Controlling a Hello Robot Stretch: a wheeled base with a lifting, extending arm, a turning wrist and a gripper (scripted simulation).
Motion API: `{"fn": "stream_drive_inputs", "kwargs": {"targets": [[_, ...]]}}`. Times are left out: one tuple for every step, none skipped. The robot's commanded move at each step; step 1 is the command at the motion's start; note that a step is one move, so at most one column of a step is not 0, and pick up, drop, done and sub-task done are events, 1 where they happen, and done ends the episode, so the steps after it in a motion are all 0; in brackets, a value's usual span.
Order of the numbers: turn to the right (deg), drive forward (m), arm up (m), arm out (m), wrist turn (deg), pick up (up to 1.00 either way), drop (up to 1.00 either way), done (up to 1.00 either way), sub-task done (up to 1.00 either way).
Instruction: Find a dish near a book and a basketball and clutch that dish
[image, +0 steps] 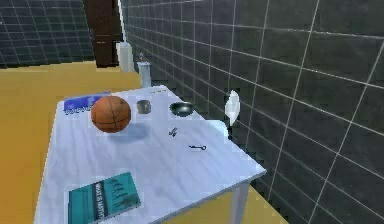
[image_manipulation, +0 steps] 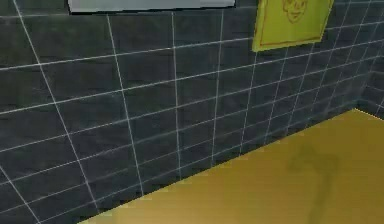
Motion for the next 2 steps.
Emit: {"fn": "stream_drive_inputs", "kwargs": {"targets": [[39.0, 0.0, 0.0, 0.0, 0.0, 0.0, 0.0, 0.0, 0.0], [0.0, 0.85, 0.0, 0.0, 0.0, 0.0, 0.0, 0.0, 0.0]]}}
